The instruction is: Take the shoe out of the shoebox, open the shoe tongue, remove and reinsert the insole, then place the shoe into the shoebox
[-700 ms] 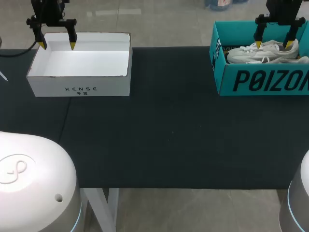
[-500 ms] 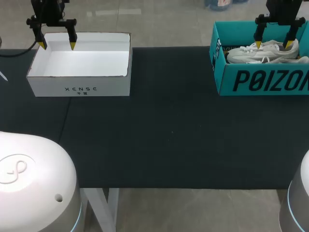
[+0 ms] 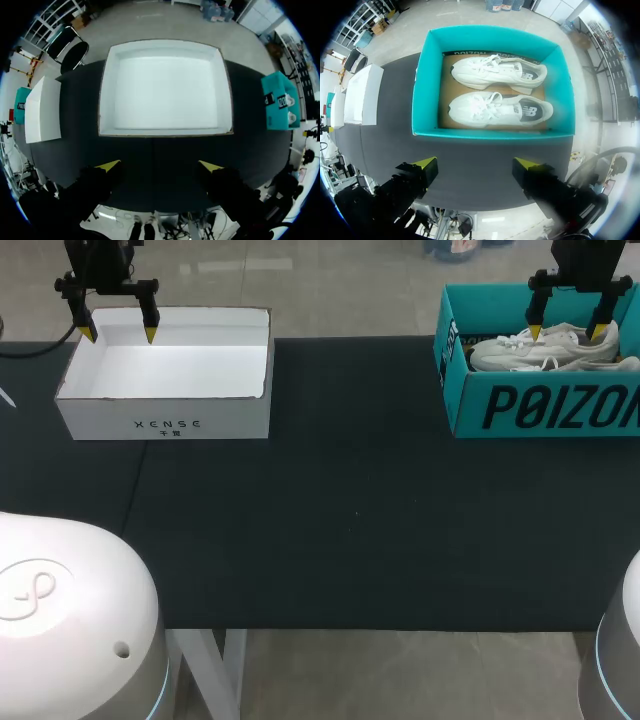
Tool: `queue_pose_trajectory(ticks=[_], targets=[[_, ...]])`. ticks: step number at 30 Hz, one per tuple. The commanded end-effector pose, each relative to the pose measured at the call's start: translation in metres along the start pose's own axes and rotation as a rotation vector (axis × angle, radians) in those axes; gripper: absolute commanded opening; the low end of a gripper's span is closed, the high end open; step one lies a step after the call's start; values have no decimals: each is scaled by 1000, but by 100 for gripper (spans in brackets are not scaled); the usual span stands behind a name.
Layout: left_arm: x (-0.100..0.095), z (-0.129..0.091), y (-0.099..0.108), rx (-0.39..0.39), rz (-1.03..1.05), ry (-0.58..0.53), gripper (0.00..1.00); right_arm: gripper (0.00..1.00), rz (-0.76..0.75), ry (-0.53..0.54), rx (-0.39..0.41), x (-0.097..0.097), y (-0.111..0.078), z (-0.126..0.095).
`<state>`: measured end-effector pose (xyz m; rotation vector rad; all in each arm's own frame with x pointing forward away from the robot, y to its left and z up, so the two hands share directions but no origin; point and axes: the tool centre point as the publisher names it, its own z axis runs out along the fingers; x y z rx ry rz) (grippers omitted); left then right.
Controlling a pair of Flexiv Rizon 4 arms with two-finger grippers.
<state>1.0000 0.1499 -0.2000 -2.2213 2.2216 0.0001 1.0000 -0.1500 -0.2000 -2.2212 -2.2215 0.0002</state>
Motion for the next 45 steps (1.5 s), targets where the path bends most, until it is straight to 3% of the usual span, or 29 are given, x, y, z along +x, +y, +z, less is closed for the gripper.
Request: queue_pose_trajectory(ticks=[1, 9, 21, 26, 43, 45], targets=[[0, 0, 0, 0, 0, 0, 100, 100, 0, 0, 0, 0, 0, 0], [0, 0, 0, 0, 0, 0, 100, 100, 0, 0, 0, 0, 0, 0], [0, 0, 0, 0, 0, 0, 100, 100, -2, 1, -5, -55, 49, 10], [0, 0, 0, 0, 0, 0, 100, 100, 197, -163, -4, -86, 66, 19], [0, 0, 0, 0, 0, 0, 100, 100, 197, -163, -4, -86, 66, 19], [0, 0, 0, 0, 0, 0, 100, 100, 143, -138, 23, -86, 60, 26]])
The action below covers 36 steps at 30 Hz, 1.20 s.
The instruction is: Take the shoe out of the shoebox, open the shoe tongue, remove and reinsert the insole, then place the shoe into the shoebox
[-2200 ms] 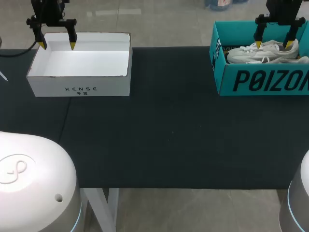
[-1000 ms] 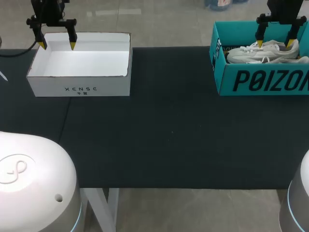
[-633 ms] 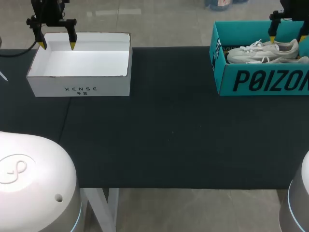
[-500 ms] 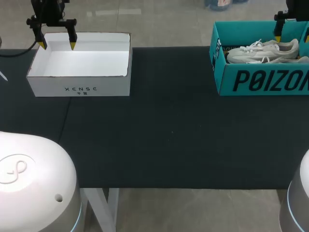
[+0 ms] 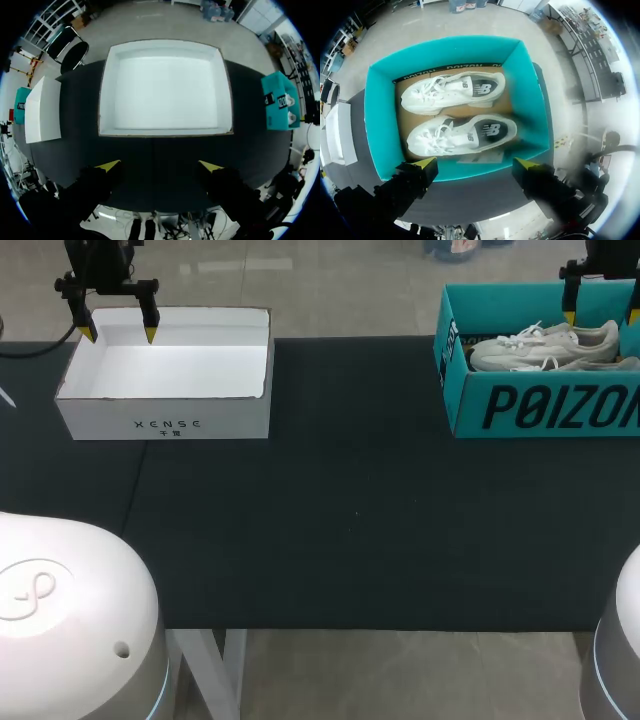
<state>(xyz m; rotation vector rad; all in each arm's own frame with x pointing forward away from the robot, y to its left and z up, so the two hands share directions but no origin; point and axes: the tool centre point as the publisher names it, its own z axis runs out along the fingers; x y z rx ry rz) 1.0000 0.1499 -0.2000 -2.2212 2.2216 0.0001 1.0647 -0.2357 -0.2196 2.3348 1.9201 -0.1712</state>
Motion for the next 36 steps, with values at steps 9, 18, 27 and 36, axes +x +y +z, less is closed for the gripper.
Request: queue_pose_trajectory(ticks=[9, 18, 27, 36], targets=[[0, 0, 0, 0, 0, 0, 100, 100, -48, -24, -27, -33, -20, 15], [0, 0, 0, 0, 0, 0, 100, 100, 5, 9, -8, -49, -18, 21], [0, 0, 0, 0, 0, 0, 100, 100, 3, 27, 11, -50, -16, 35], [0, 0, 0, 0, 0, 0, 100, 100, -65, 101, -53, -55, 8, 45]])
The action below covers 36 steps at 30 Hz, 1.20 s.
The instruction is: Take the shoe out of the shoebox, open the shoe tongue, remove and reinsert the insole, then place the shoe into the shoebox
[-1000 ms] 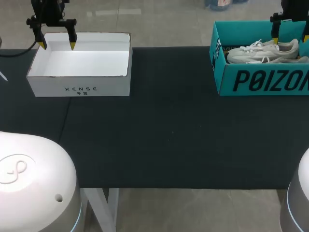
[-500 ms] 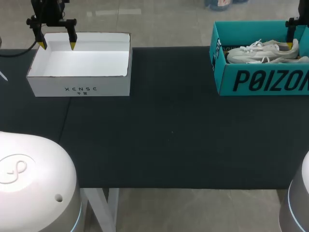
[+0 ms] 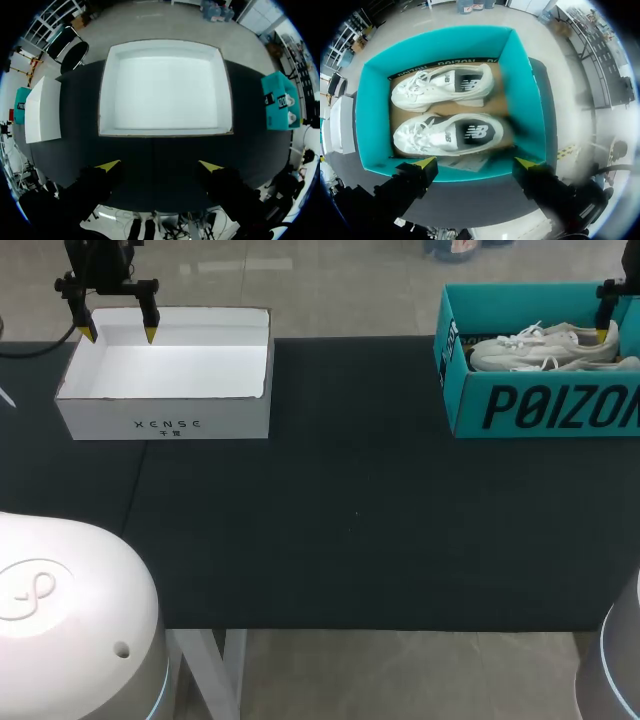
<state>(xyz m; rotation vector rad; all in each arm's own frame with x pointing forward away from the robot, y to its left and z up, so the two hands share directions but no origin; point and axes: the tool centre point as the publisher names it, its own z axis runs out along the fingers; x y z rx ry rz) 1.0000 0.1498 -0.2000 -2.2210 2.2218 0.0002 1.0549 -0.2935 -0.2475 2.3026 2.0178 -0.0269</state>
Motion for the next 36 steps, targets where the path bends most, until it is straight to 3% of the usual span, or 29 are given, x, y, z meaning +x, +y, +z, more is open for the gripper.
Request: queue_pose_trajectory(ticks=[1, 6, 20, 32, 35, 36], targets=[[0, 0, 0, 0, 0, 0, 100, 100, -6, 6, -14, -2, 10, 12], [0, 0, 0, 0, 0, 0, 100, 100, 20, -14, -24, -7, 24, 29], [0, 0, 0, 0, 0, 0, 100, 100, 47, -19, -40, -34, 33, 77], [0, 0, 0, 0, 0, 0, 100, 97, 58, -32, -38, -39, 36, 107], [0, 0, 0, 0, 0, 0, 100, 85, 50, -61, -26, -37, 33, 117], [0, 0, 0, 0, 0, 0, 100, 75, 48, -66, -26, -36, 32, 120]])
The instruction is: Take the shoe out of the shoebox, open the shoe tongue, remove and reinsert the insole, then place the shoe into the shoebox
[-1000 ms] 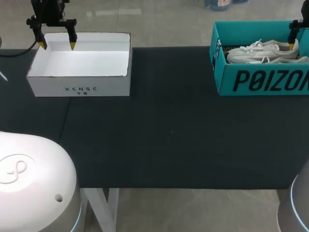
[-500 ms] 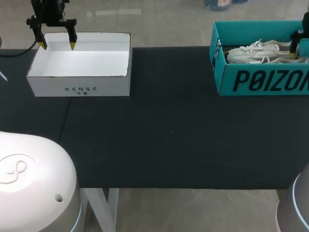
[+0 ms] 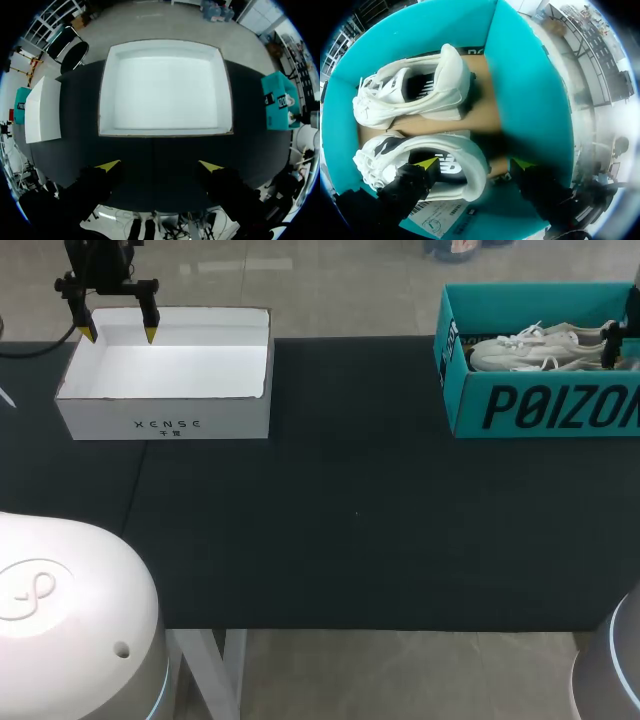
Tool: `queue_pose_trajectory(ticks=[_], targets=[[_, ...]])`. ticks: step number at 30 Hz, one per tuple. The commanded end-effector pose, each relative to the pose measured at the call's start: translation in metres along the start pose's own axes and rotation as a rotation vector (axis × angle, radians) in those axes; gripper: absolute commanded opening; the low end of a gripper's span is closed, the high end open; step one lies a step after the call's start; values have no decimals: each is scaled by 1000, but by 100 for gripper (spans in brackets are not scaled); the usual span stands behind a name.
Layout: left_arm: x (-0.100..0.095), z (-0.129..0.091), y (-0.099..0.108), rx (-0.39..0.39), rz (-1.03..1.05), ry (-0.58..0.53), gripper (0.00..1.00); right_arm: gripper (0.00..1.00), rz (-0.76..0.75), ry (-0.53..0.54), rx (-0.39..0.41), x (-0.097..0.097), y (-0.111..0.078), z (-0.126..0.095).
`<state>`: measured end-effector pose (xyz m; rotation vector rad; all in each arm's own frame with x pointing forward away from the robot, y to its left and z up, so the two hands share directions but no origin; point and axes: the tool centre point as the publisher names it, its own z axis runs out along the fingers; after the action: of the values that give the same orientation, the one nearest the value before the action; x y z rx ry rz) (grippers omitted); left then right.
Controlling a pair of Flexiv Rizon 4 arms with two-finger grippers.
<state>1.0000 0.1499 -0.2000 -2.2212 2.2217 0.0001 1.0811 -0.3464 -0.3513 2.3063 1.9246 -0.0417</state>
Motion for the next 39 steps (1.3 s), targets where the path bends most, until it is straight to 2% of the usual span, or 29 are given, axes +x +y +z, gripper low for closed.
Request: queue_pose_trajectory(ticks=[1, 4, 6, 7, 8, 9, 14, 21, 31, 39], targets=[[0, 0, 0, 0, 0, 0, 100, 70, -4, -25, 8, 8, 3, 12], [0, 0, 0, 0, 0, 0, 100, 46, 1, -34, 10, 8, 2, 14], [0, 0, 0, 0, 0, 0, 100, 40, 14, -43, 12, 7, 4, 16], [0, 0, 0, 0, 0, 0, 100, 31, 19, -50, 10, 5, 4, 17], [0, 0, 0, 0, 0, 0, 100, 11, 27, -52, 12, 4, 5, 18], [0, 0, 0, 0, 0, 0, 100, 0, 35, -57, 13, 2, 5, 19], [0, 0, 0, 0, 0, 0, 100, 0, 65, -77, 8, -6, 6, 19], [0, 0, 0, 0, 0, 0, 100, 0, 134, -118, 4, -12, 9, -1], [0, 0, 0, 0, 0, 0, 100, 0, 166, -134, -50, -21, 7, -66], [0, 0, 0, 0, 0, 0, 100, 0, 202, -130, -70, -12, 8, -127]])
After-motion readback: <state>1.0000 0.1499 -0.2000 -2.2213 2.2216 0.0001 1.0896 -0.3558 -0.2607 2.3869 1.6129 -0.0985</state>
